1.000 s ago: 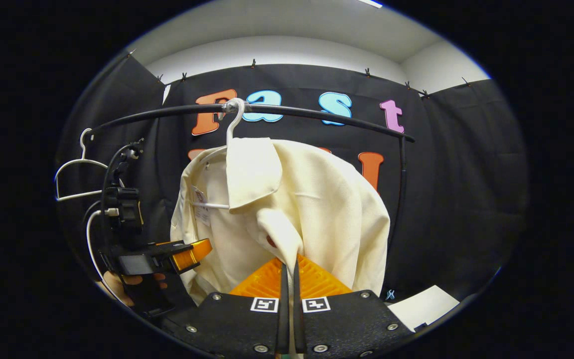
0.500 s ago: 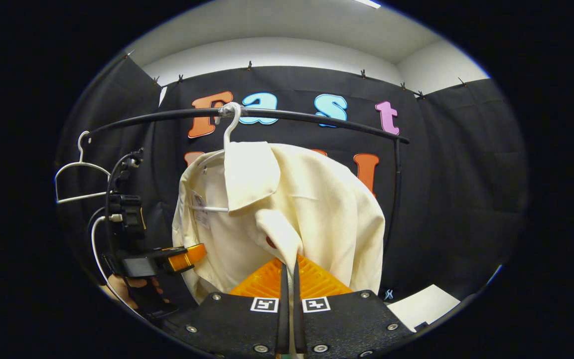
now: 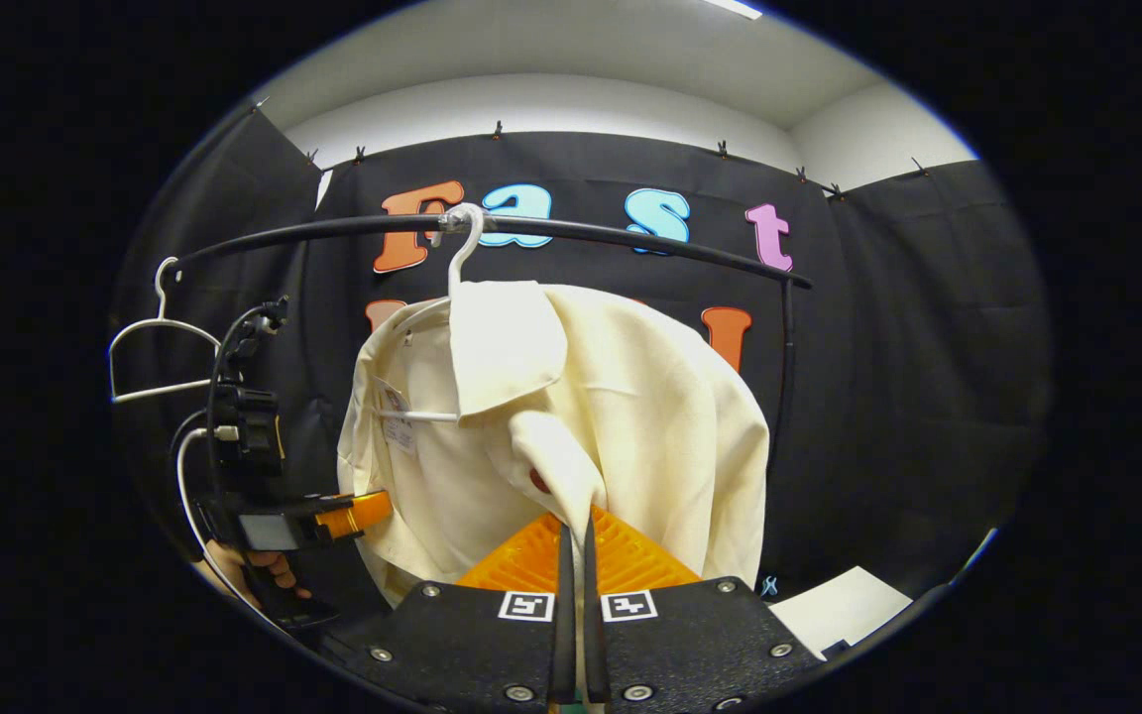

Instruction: Grasp the clothes on the hanger with both hands and then place them into the laundry hamper below.

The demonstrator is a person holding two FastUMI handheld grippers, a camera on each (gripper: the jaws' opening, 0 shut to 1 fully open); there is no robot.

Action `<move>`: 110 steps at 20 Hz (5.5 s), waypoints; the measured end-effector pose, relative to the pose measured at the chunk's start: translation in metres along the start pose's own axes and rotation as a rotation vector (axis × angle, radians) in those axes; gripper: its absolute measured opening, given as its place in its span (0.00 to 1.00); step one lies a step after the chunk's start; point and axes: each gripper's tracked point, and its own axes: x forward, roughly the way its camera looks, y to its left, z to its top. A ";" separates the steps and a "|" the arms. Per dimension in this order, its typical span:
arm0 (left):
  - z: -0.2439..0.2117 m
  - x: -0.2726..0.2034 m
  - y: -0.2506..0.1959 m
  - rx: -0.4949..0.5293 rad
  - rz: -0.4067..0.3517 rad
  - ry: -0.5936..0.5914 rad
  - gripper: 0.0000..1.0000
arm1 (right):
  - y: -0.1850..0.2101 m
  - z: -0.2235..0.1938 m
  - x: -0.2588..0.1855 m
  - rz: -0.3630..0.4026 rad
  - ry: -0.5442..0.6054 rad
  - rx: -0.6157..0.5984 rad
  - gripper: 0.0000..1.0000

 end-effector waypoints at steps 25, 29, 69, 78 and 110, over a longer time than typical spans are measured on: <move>0.140 -0.101 0.090 0.139 0.223 -0.236 0.07 | -0.069 0.116 -0.038 -0.141 -0.235 -0.065 0.00; 0.165 -0.106 0.095 0.188 0.245 -0.278 0.07 | -0.085 0.117 -0.029 -0.170 -0.214 -0.092 0.00; 0.166 -0.027 0.102 0.316 0.295 -0.209 0.07 | -0.156 -0.023 0.082 -0.168 0.068 0.028 0.00; 0.154 -0.034 0.108 0.307 0.311 -0.190 0.07 | -0.108 -0.099 0.078 -0.099 0.162 0.127 0.00; -0.058 -0.096 0.126 0.176 0.227 0.174 0.07 | -0.078 -0.219 -0.013 -0.142 0.378 0.239 0.00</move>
